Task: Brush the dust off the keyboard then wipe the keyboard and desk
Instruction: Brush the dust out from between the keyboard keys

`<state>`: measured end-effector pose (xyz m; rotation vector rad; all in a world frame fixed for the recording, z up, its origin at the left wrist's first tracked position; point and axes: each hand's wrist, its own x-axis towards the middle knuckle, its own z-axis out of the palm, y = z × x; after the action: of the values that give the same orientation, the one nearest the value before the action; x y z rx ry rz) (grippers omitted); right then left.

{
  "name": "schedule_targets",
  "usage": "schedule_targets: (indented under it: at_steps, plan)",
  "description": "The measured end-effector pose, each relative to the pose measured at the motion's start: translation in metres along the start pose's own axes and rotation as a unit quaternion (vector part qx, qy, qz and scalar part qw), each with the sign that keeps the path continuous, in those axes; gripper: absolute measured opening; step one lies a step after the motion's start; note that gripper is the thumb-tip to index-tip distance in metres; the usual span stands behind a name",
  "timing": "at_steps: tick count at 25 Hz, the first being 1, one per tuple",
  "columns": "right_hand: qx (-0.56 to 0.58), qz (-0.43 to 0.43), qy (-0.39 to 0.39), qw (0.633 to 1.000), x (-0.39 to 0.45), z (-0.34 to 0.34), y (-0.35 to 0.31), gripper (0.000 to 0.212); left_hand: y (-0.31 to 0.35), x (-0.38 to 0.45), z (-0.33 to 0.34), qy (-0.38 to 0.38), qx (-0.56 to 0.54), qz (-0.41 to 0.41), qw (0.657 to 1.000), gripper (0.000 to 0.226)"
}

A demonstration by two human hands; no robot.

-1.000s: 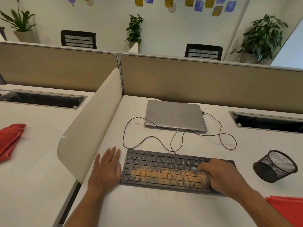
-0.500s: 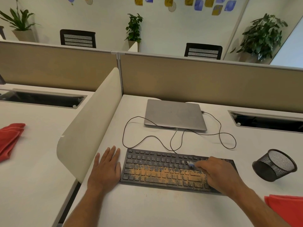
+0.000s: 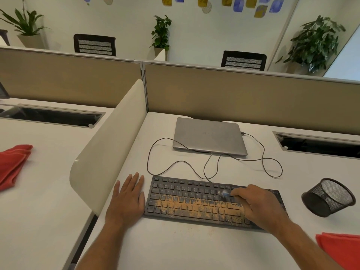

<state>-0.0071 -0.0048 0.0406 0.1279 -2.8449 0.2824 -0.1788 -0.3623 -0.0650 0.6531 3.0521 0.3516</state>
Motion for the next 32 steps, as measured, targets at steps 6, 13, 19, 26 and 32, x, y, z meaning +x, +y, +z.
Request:
schedule_targets:
  at_steps: [6,13,19,26,32]
  plan:
    - [0.029,0.014,0.013,0.999,-0.001,-0.002,0.004,0.018,0.0,0.0,0.0,0.003,-0.005,0.001,1.0,0.076]
    - [0.004,0.066,0.026,0.997,-0.02,-0.018,0.024,0.022,0.0,0.001,0.001,0.0,0.0,0.002,1.0,0.077]
    - [-0.034,0.049,-0.009,0.998,-0.021,-0.003,0.014,0.032,0.0,0.001,0.0,-0.002,0.004,0.002,1.0,0.077]
    - [0.004,0.007,0.013,1.0,-0.01,0.012,-0.007,0.031,-0.001,0.001,0.001,-0.003,0.007,0.002,1.0,0.077]
    - [0.02,0.077,0.074,0.994,-0.013,-0.004,0.01,0.017,0.0,0.001,0.0,0.004,0.003,0.004,1.0,0.076]
